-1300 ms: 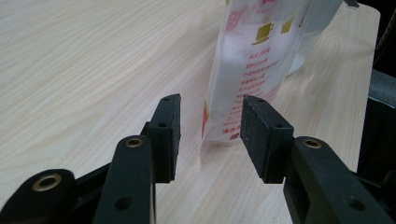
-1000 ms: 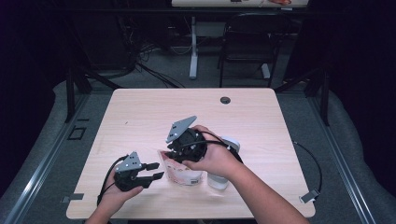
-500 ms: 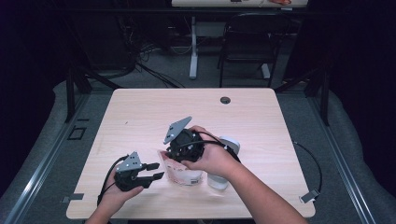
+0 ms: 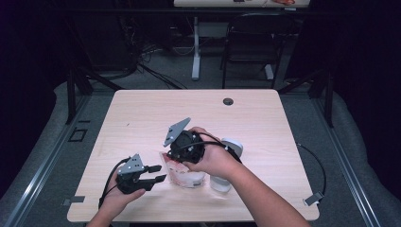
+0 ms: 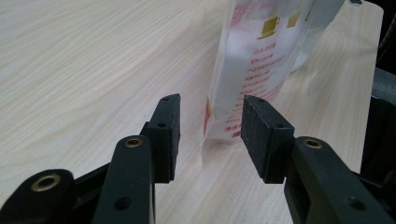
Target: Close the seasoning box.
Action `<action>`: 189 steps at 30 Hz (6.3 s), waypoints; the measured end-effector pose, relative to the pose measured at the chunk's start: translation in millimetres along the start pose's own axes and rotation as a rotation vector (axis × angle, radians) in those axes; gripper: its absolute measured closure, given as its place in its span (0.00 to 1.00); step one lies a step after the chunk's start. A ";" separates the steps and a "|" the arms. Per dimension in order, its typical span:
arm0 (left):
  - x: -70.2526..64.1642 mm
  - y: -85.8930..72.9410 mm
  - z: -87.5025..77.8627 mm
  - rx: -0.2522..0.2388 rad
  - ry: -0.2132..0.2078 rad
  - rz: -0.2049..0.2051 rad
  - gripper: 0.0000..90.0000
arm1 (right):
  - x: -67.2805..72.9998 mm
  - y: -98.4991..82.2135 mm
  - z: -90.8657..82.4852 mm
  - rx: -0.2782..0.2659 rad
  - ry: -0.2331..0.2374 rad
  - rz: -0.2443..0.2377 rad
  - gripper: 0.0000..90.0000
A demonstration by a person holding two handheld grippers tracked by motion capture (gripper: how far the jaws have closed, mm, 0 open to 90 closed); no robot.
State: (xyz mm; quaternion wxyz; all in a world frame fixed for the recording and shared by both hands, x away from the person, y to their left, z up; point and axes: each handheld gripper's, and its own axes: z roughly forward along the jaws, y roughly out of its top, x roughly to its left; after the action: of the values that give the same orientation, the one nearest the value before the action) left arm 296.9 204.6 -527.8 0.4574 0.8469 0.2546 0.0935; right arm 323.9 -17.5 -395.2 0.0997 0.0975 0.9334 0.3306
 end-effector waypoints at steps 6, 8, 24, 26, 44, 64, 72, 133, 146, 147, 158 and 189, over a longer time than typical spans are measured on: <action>0.6 -0.4 -0.5 0.001 -0.001 -0.005 0.64 | 2.3 0.0 -1.8 0.006 -0.005 -0.008 1.00; 0.4 -0.3 -0.5 0.001 -0.001 -0.003 0.64 | 2.2 -0.3 -3.5 0.013 -0.008 -0.015 1.00; -2.0 -0.1 3.9 0.012 -0.015 0.005 0.62 | -0.2 -10.9 -19.1 0.015 0.001 -0.013 1.00; -2.3 0.0 4.1 0.014 -0.015 0.007 0.61 | 0.0 -11.1 -19.5 0.013 0.007 -0.014 1.00; -0.5 -4.1 4.0 0.019 -0.047 0.012 0.52 | 4.7 -2.6 -14.3 -0.021 0.028 -0.033 1.00; -5.0 -8.2 35.1 0.059 -0.131 0.043 0.42 | 7.6 -4.0 -24.9 -0.034 0.041 -0.056 1.00; -7.7 -9.7 49.1 0.046 -0.176 0.057 0.40 | 6.9 -6.2 -25.8 -0.050 0.041 -0.050 1.00; -11.7 13.4 16.8 0.175 -0.182 0.154 0.71 | -2.9 -30.1 -53.3 -0.105 0.038 0.011 1.00; -8.4 20.9 13.6 0.231 -0.181 0.184 0.71 | -5.6 -43.8 -55.5 -0.117 0.035 0.035 1.00; -8.2 20.7 14.3 0.228 -0.182 0.183 0.72 | -6.2 -45.3 -55.4 -0.118 0.036 0.037 1.00; -6.3 21.0 13.5 0.238 -0.181 0.180 0.73 | -8.6 -58.3 -54.1 -0.128 0.035 0.062 1.00; -3.8 37.0 -5.9 0.281 -0.160 0.237 0.76 | -4.9 -56.8 -55.3 -0.099 0.034 0.027 0.90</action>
State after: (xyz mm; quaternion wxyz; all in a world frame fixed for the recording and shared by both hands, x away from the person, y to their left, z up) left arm 304.2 190.2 -493.7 0.3393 0.9312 0.1267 0.0425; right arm 308.1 -95.1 -388.6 0.0841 0.0992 0.9161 0.3794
